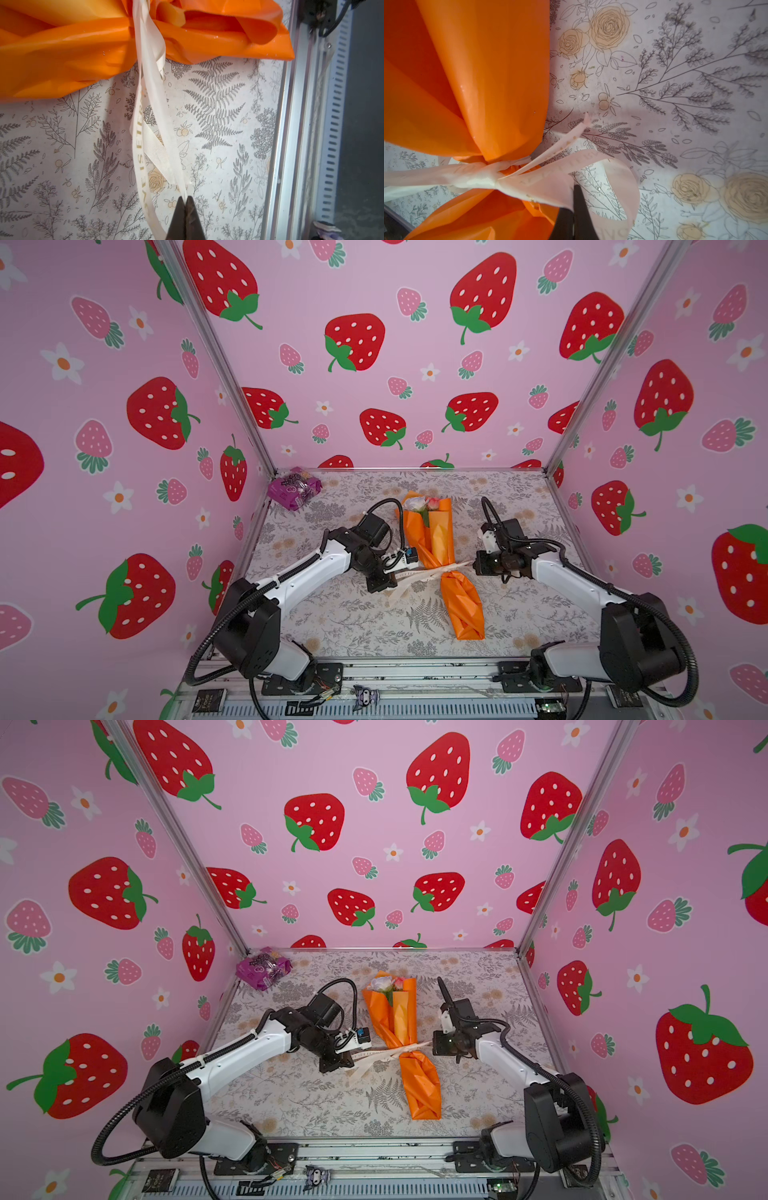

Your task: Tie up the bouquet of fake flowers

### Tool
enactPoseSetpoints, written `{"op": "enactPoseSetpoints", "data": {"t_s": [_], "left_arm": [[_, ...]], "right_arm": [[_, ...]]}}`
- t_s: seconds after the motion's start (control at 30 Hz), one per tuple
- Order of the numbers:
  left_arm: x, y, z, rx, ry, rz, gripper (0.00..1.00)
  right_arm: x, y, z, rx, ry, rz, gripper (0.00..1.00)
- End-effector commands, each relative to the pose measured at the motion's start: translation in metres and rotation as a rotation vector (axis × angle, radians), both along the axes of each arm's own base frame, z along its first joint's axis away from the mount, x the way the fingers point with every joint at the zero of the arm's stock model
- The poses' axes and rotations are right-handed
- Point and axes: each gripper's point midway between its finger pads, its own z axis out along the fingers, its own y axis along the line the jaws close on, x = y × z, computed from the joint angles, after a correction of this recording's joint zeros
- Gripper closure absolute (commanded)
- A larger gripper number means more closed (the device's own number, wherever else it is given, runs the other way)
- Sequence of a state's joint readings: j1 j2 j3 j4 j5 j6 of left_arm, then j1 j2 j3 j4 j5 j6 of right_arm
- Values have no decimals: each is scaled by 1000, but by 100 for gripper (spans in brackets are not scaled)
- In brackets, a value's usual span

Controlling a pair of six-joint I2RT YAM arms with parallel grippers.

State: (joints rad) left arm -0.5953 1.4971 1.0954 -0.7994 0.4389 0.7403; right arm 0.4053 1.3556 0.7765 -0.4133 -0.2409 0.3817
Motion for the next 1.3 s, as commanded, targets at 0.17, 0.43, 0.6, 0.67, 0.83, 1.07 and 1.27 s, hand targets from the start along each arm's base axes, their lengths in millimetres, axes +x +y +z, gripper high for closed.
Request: {"op": "enactPoseSetpoints", "data": {"t_s": [0.17,0.43,0.6,0.67,0.83,1.07,1.27], "left_arm": [[5,11,-5,91,-21,-94,100],[27,-3,-3,72,-70,21,78],[31,-25,11,-46,-100,75,67],[35,-35,18,-85,-107,104,66],[36,-69,30,-199,-92,141,63],[51,-112,45,-301,-74,258,63],[60,-126,51,-349,-65,311,63]], "right_arm": [[6,0,1,-14,0,3,100],[5,3,3,6,5,9,100],[0,11,7,55,2,48,100],[-8,20,9,113,14,90,100],[-20,15,4,95,44,101,100],[-47,30,19,227,101,179,76],[0,-6,58,297,-61,-84,55]]}}
